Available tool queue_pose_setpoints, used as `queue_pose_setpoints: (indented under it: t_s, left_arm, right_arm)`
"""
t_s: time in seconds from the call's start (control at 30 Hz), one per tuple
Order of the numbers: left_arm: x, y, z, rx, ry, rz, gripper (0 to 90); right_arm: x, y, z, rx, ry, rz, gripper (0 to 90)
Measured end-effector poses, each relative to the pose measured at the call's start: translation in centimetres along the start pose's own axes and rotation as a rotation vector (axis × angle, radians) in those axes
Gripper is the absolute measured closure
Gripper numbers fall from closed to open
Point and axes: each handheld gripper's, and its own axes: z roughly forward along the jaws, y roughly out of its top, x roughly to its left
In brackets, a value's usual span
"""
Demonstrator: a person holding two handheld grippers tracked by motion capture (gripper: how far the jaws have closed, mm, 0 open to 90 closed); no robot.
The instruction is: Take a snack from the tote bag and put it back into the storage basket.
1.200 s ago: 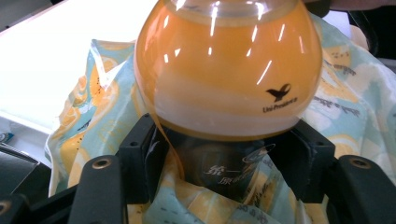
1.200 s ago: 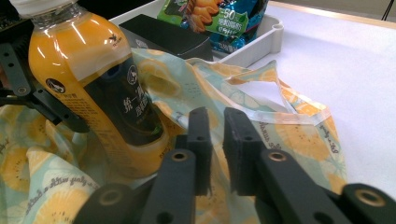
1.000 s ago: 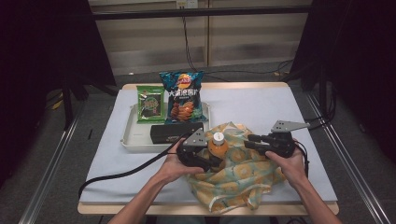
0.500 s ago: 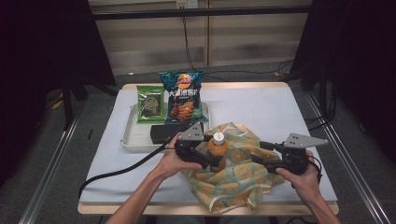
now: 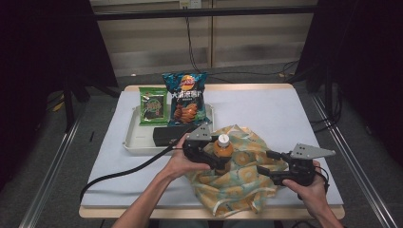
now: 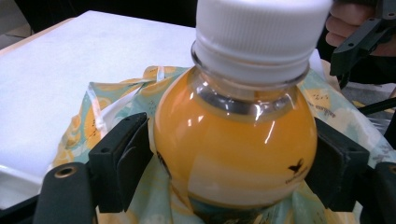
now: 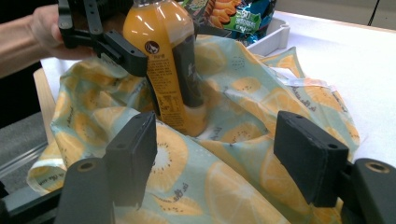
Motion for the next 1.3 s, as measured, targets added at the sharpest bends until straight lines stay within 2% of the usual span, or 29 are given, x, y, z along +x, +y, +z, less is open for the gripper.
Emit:
queue_pose_setpoints:
  t_s: [0.07, 0.13, 0.23, 0.27, 0.33, 0.4, 0.47, 0.6, 0.67, 0.8, 0.9, 0.97, 1.03, 1.13, 1.3]
  left_arm:
    - [0.0, 0.0, 0.3, 0.011, -0.005, -0.006, 23.8]
    - [-0.2, 0.2, 0.3, 0.028, 0.000, 0.003, 30.2]
    - [-0.3, 0.3, 0.3, 0.034, 0.003, -0.006, 30.7]
    - [-0.3, 0.3, 0.3, 0.039, 0.000, 0.005, 30.8]
    - [-0.3, 0.3, 0.2, 0.038, -0.004, -0.013, 31.0]
    - [-0.3, 0.4, 0.1, 0.046, -0.018, -0.005, 31.1]
    - [-0.5, 0.5, -0.1, 0.043, -0.031, -0.010, 31.1]
    - [-0.9, 0.8, -0.6, 0.030, -0.028, -0.014, 31.2]
    - [-1.1, 1.0, -1.0, 0.034, -0.018, -0.009, 31.1]
    - [-1.2, 1.3, -1.6, 0.015, -0.009, -0.027, 31.1]
    - [-1.2, 1.6, -2.0, 0.012, -0.003, -0.019, 31.2]
    - [-1.1, 1.7, -2.2, 0.004, -0.007, -0.038, 31.2]
    - [-1.2, 1.9, -2.5, 0.004, -0.003, -0.030, 31.2]
    - [-1.1, 2.1, -2.9, -0.014, -0.005, -0.049, 31.1]
    - [-0.9, 2.7, -3.9, -0.036, -0.001, -0.059, 31.2]
  right_arm:
    - [0.0, -0.1, 0.1, 0.000, -0.005, -0.002, 30.1]
    - [0.0, -0.2, 0.1, 0.008, -0.002, 0.001, 30.1]
    - [-0.1, -0.3, 0.1, 0.006, 0.000, 0.000, 30.1]
    - [-0.1, -0.3, 0.1, 0.007, -0.003, 0.006, 30.1]
    - [-0.1, -0.4, 0.1, 0.009, -0.003, 0.004, 30.2]
    - [-0.1, -0.4, 0.1, 0.006, -0.002, 0.002, 30.1]
    - [0.0, -0.4, 0.1, 0.003, -0.005, 0.004, 28.9]
    - [0.1, -0.4, 0.1, 0.004, -0.017, -0.009, 23.0]
    - [0.3, -0.5, 0.2, -0.002, -0.029, -0.013, 18.5]
    - [0.4, -0.4, 0.1, -0.020, -0.034, -0.019, 10.8]
    - [0.5, -0.4, -0.1, -0.027, -0.031, -0.019, 9.9]
    - [0.5, -0.4, 0.0, -0.028, -0.033, -0.022, 9.4]
    - [0.5, -0.4, 0.0, -0.027, -0.028, -0.020, 9.4]
    - [0.5, -0.4, 0.0, -0.030, -0.028, -0.023, 9.4]
    - [0.3, -0.5, -0.1, -0.033, -0.027, -0.007, 3.4]
